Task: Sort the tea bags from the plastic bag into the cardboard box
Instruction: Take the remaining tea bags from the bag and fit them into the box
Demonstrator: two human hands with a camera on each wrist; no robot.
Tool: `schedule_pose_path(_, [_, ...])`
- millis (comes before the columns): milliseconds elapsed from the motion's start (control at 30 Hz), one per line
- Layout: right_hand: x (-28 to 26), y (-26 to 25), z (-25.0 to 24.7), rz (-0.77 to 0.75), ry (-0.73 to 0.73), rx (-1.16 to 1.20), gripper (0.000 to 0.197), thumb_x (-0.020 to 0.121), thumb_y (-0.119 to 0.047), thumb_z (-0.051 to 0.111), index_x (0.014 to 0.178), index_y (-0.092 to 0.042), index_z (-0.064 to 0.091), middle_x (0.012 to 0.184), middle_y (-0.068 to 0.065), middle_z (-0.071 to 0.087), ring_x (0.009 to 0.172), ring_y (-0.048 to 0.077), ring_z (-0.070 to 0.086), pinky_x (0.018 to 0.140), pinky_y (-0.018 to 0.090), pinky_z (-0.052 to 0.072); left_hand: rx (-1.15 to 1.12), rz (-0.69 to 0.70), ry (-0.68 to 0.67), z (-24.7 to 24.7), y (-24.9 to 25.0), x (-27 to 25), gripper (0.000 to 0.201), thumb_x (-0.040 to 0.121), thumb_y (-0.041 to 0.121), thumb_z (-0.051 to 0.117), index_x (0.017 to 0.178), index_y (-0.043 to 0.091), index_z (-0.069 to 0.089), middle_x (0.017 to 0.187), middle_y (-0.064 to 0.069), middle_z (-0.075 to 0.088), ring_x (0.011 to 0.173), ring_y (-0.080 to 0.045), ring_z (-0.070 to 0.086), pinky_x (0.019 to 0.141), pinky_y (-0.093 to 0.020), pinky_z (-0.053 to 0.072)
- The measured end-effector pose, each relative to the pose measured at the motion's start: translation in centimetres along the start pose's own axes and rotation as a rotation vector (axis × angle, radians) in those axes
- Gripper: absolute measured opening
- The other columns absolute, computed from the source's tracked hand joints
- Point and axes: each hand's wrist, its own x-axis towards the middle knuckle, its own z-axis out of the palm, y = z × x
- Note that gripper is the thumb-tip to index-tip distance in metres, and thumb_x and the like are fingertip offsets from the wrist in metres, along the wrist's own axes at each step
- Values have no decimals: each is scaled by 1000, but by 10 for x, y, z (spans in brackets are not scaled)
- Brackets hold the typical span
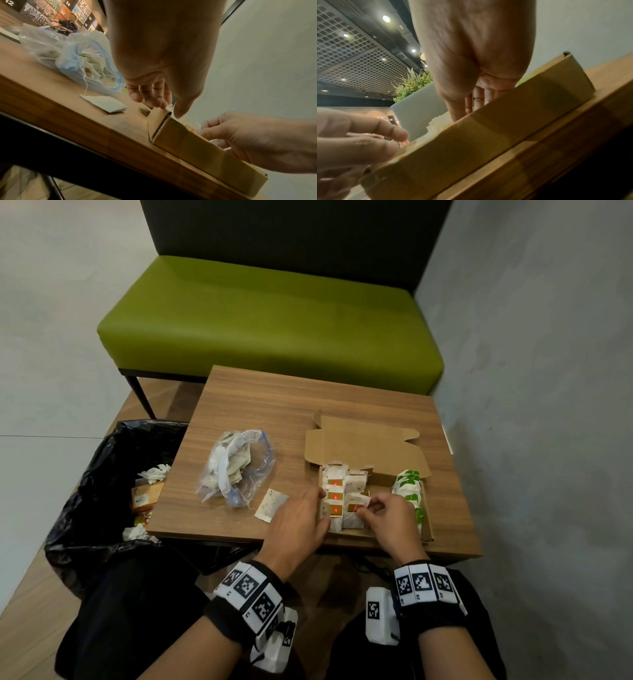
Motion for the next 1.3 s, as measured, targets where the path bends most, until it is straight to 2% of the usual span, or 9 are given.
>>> schedule_pose_path(200, [-1,4,-5,41,44,-22,24,85,-18,77,107,-12,71,79,-7,64,79,8,62,77,28,55,10,38,12,2,-4,-3,42,95,33,60,133,23,46,124,3,60,109,-10,57,93,-27,50])
schedule_pose_path(333, [-3,-1,-4,46,28,-76,14,88,-20,75,98,-12,74,78,-3,67,79,13,64,79,33,57,7,43,8,4,-8,-6,44,95,33,60,135,23,44,125,2,59,109,-10,57,91,-25,50])
schedule_pose_path(533, [-4,-8,-2,39,45,-97,14,88,-21,74,99,-14,73,80,-6,66,79,10,63,75,27,54,13,66,10,8,-12,-7,44,95,34,60,135,23,43,124,2,58,105,-12,58,88,-27,50])
schedule_pose_path(633, [-10,-7,-9,40,117,-71,11,85,-21,77,82,-21,67,73,-7,63,71,8,60,66,25,51,16,70,10,9,-15,-7,43,95,36,59,134,25,43,125,2,58,106,-11,58,90,-29,52])
schedule_pose_path(700, [-16,-8,-11,-25,70,-88,14,83,-25,77,76,-24,65,70,-7,63,68,7,59,61,23,48,14,73,10,10,-16,-7,44,95,36,59,134,25,44,126,3,57,106,-10,57,90,-29,51])
schedule_pose_path(800, [-19,-11,-9,-112,-45,-228,10,85,-35,73,92,-29,71,79,-12,65,76,5,60,69,27,53,20,82,10,11,-17,-6,43,95,36,59,133,25,44,124,3,58,105,-10,57,89,-28,51])
schedule_pose_path(900, [-15,-12,-6,-141,-61,-284,31,89,-32,68,120,-35,65,96,-16,62,86,5,57,75,25,49,22,79,0,11,-17,-6,43,95,36,59,133,25,44,124,3,57,105,-10,57,90,-28,50])
schedule_pose_path(1000, [-9,-14,-3,-178,-85,-311,43,92,-24,64,133,-31,58,108,-11,57,98,8,55,80,26,45,20,79,1,10,-16,-6,42,96,36,58,134,24,44,123,3,58,105,-11,57,89,-28,50])
schedule_pose_path(1300, [-6,-17,9,-148,-4,-382,41,90,-34,69,130,-34,58,112,-7,55,108,15,56,86,35,50,9,80,2,12,-18,-6,44,95,36,59,134,25,43,126,2,58,106,-10,58,88,-26,50])
